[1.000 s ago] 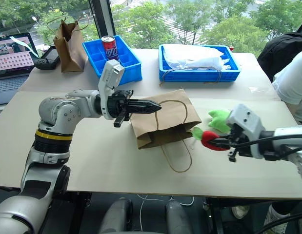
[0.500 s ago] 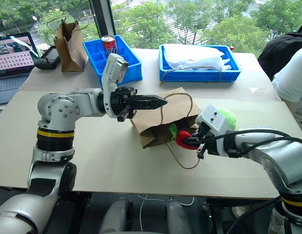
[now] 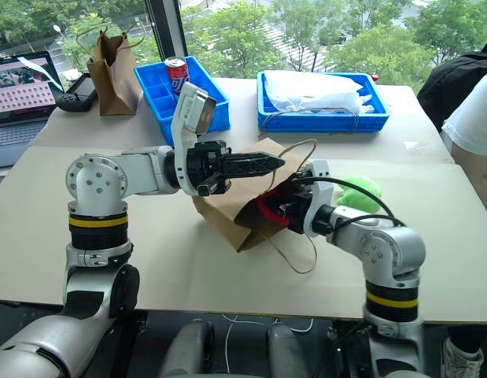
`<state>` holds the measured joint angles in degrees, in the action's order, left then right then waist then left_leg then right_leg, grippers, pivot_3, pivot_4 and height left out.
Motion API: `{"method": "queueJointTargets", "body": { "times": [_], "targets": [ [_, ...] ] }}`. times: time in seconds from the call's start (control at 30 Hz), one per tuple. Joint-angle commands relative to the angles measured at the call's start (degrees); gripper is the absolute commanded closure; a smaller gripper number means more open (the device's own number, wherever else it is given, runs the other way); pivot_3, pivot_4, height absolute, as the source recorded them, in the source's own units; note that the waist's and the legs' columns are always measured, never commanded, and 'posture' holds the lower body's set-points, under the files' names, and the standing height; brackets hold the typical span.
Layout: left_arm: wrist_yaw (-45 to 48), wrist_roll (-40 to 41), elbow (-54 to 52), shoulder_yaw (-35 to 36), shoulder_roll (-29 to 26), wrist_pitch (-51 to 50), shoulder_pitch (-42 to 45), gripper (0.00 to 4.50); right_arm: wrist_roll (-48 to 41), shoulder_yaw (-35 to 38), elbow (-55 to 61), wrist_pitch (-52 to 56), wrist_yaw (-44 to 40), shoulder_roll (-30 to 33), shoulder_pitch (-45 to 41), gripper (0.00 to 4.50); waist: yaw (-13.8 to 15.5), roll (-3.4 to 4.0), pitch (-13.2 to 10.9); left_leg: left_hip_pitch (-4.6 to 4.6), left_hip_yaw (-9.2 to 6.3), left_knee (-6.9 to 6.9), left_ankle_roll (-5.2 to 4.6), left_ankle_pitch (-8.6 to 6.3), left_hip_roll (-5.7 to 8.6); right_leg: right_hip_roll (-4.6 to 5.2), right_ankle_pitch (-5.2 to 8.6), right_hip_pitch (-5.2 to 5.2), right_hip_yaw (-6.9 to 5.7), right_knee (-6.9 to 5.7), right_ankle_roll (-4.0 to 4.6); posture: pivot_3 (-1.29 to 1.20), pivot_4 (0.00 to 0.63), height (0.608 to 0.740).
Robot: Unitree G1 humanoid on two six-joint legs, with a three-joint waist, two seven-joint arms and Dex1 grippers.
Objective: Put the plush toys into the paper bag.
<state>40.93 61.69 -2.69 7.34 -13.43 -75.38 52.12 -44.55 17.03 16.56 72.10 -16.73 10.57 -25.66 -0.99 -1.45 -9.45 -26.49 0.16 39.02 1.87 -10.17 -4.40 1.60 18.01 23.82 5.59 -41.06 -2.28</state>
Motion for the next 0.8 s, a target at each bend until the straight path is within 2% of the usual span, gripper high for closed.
{"method": "queueJointTargets", "body": {
  "times": [0.03, 0.17, 0.23, 0.27, 0.43, 0.6, 0.8],
  "targets": [
    [-1.39, 1.82, -2.12, 0.81, 0.44, 0.67, 0.14, 4.5, -4.1, 6.35, 0.08, 0.66, 7.93, -6.73, -1.36, 4.46, -0.01, 0.0, 0.0, -0.01, 0.0, -0.01, 0.01, 0.01, 0.0, 0.0, 0.0, 0.02, 0.0, 0.0, 0.0, 0.0, 0.15, 0.676],
    [-1.79, 1.37, -2.02, 0.72, -0.49, 1.72, -0.04, 4.5, -5.49, 7.12, 1.01, 1.92, 11.88, -10.35, -1.65, 4.46, -0.15, 0.02, 0.0, -0.02, -0.01, -0.02, 0.01, 0.01, 0.0, -0.01, -0.01, 0.08, -0.01, -0.03, 0.01, 0.0, 0.15, 0.676],
    [-1.54, 0.64, -1.64, 0.67, -1.38, 2.45, -0.01, 4.5, -6.94, 6.71, 2.29, 2.95, 12.22, -10.32, -0.93, 3.68, -0.18, 0.02, 0.01, -0.04, -0.01, -0.03, 0.01, 0.01, 0.0, -0.01, -0.01, 0.1, -0.01, -0.02, 0.01, 0.0, 0.15, 0.676],
    [-1.36, 0.31, -1.35, 0.67, -1.86, 2.85, 0.04, 4.5, -7.18, 5.4, 3.45, 3.78, 11.28, -8.65, -0.44, 3.49, -0.19, 0.02, 0.01, -0.07, -0.01, -0.03, 0.01, 0.01, 0.0, -0.01, 0.0, 0.13, -0.01, -0.02, 0.01, 0.0, 0.15, 0.676],
    [-0.11, -1.54, 0.2, -0.1, -3.77, 5.5, 0.44, 4.5, -6.86, 1.29, 8.8, 5.71, 8.28, 0.7, 1.34, 1.79, -0.03, 0.03, 0.01, -0.3, -0.01, -0.03, 0.0, 0.01, 0.01, 0.0, -0.01, 0.3, -0.03, 0.0, 0.01, 0.0, 0.15, 0.676],
    [0.85, -2.91, 1.75, -0.8, -4.19, 7.52, 0.73, 4.5, -11.04, 4.23, 13.14, 7.63, 4.95, 9.7, 1.8, 0.07, 0.01, 0.03, 0.01, -0.37, -0.02, -0.02, 0.0, 0.02, 0.03, 0.0, 0.0, 0.32, -0.02, 0.04, 0.01, 0.0, 0.15, 0.676],
    [1.37, -4.06, 1.77, -1.69, -4.44, 8.56, 0.17, 4.5, -16.81, 10.49, 15.64, 9.69, -2.96, 26.18, 5.03, 0.02, -0.02, 0.03, 0.0, -0.39, -0.04, -0.04, -0.02, 0.02, 0.03, -0.01, 0.01, 0.32, 0.0, 0.07, 0.01, 0.0, 0.15, 0.676]
  ]
}}
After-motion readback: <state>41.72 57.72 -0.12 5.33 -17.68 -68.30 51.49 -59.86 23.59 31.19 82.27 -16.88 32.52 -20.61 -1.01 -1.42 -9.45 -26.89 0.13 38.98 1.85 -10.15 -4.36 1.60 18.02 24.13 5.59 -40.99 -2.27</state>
